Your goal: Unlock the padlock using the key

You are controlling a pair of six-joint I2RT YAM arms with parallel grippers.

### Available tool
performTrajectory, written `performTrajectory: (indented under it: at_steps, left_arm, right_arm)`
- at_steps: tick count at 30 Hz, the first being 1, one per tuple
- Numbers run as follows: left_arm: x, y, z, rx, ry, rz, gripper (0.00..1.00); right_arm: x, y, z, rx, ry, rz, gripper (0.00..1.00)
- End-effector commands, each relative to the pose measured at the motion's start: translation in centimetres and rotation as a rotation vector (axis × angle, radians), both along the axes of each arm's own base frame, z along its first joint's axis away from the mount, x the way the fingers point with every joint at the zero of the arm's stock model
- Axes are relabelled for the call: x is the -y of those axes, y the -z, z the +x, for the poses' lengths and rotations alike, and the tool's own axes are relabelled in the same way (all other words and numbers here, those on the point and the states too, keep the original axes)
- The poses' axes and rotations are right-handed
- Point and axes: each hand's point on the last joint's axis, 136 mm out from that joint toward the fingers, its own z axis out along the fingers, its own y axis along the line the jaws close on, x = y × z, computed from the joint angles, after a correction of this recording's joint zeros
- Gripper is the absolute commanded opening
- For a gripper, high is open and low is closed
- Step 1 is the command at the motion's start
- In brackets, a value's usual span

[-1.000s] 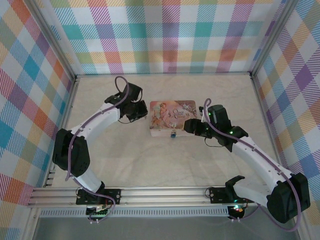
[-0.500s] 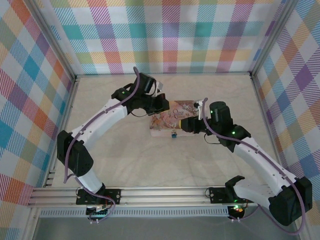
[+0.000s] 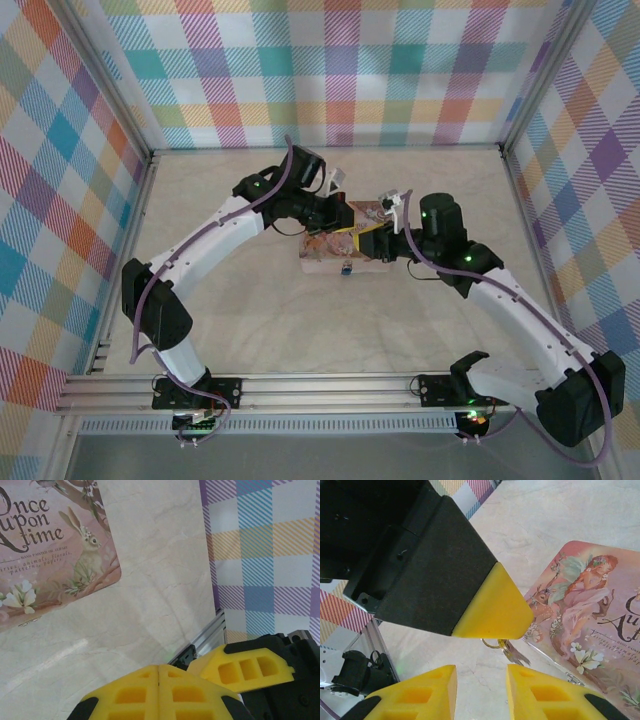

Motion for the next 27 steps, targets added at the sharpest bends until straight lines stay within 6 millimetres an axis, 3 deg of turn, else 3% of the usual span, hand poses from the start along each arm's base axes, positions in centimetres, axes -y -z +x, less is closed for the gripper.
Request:
performTrajectory:
  at_steps: [1,9,20,27]
  left_arm:
    - [0.8,-1.7,-1.1,0.017,0.058,-0.041,0.00]
    - [1.3,-2.3,-1.9,0.016,0.087,-0.059,0.00]
    - [2.1,-3.0,-3.0,0.025,0.135,-0.074,0.00]
    - [2.4,-3.3,-3.4,0.025,0.152,-0.087,0.00]
  right_arm:
    - [-0.7,-1.4,-0.2,0.043,-0.047,0.013,0.32]
    - [-1.0,-1.2,0.2,0.045,-0.049,-0.002,0.26]
    - [-1.0,-1.3,0.7,0.057,-0.043,-0.024,0.06]
    - [-0.8,-1.3,1.2,0.071,-0.018,-0.034,0.01]
